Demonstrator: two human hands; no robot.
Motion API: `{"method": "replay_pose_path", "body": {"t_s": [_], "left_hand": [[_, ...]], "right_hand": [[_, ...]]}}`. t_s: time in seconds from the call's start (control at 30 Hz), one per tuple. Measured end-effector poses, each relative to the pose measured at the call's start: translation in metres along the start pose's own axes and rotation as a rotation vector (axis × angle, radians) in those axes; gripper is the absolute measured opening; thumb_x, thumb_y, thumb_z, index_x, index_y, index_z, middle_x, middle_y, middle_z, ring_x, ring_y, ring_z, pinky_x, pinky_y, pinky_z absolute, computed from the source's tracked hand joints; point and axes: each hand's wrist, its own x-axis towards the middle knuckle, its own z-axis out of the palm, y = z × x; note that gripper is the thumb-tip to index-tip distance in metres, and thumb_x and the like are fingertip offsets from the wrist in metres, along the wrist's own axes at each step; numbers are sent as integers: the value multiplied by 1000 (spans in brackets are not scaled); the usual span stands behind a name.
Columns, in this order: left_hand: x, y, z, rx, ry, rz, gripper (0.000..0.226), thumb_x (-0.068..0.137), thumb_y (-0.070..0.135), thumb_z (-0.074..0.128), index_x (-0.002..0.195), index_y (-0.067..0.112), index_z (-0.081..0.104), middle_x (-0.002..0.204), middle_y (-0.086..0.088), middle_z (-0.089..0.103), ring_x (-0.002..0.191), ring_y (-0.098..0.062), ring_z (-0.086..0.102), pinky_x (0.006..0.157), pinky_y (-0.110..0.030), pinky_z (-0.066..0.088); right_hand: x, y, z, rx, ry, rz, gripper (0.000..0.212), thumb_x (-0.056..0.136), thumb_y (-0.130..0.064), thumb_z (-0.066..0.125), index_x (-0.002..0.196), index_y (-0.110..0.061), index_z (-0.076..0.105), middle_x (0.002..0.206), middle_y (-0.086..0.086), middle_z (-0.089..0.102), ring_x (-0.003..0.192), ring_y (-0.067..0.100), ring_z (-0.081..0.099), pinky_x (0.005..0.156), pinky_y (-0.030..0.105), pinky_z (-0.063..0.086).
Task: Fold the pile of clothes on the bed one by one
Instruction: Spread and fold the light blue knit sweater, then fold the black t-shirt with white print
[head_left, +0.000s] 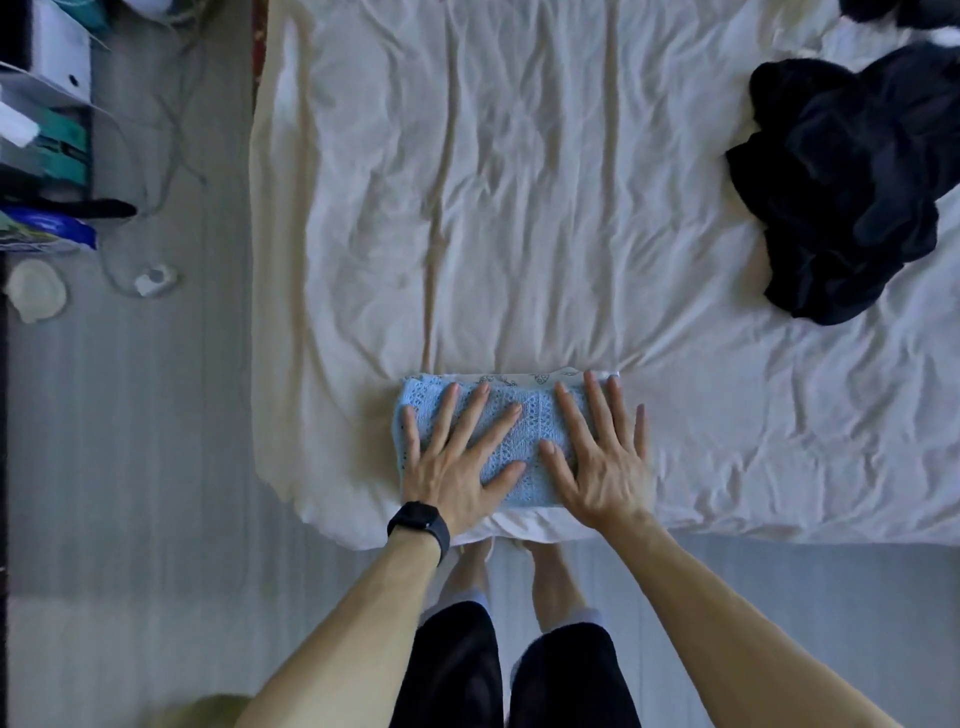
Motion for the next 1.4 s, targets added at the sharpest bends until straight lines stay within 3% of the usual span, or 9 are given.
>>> {"method": "replay_pose_path", "body": {"t_s": [0.1,0.33,0.7,0.8,0.93,1.0,1.1,1.2,1.4], "left_hand": [[15,-10,13,-20,-22,-1,68,89,77,35,151,53,24,165,11,21,154,-28,12,115,-71,4],[29,-12,22,-15,-71,-31,78,80,81,39,151,58,16,166,11,15,154,-31,9,113,-73,4],[28,-9,31,4,-33,-1,79,81,82,36,151,58,11,166,8,17,154,-31,11,111,-75,7],[25,-5,13,11,-78,-11,75,85,80,33,153,54,16,166,8,16,154,-29,10,113,-74,7],[16,6,-28,-45,-161,-23,72,87,75,38,153,55,15,167,7,9,154,-26,6,116,-69,-3],[13,10,-53,-89,-233,-13,68,90,69,41,152,53,18,167,5,0,154,-24,1,117,-64,-4],[3,11,-93,-84,-327,43,59,98,51,45,153,44,26,167,5,-3,154,-23,4,122,-56,5],[-11,8,-129,-58,-330,74,59,96,33,52,152,37,33,165,2,2,150,-24,16,122,-49,14],[-49,-2,-191,-55,-328,104,60,96,34,47,153,33,29,155,-3,35,140,-26,37,115,-45,28]], "right_hand": [[13,4,15,49,-15,21,67,99,-68,20,160,-42,8,170,-6,0,157,26,0,124,55,6],[22,10,32,104,59,13,71,99,-67,23,159,-29,22,169,9,14,155,36,14,118,59,26],[24,22,51,151,184,-75,70,100,-62,30,150,-13,37,160,21,28,150,47,23,115,65,28],[20,12,30,140,105,-44,70,100,-64,27,153,-18,33,162,19,27,151,44,22,118,61,27],[3,-7,-20,96,-101,92,74,95,-73,16,159,-38,17,170,1,9,156,29,2,119,57,16],[-5,-19,-51,90,-149,125,70,95,-65,22,160,-38,21,170,-2,7,157,27,0,122,57,10],[-25,-36,-103,119,-116,160,58,100,-37,43,157,-31,34,168,0,20,156,24,12,123,51,16],[-57,-50,-151,147,3,163,45,97,-17,59,142,-19,59,153,6,50,149,28,36,118,44,32],[-141,-100,-220,130,156,246,37,100,-17,56,136,-15,63,142,2,61,145,26,41,116,36,34]]}}
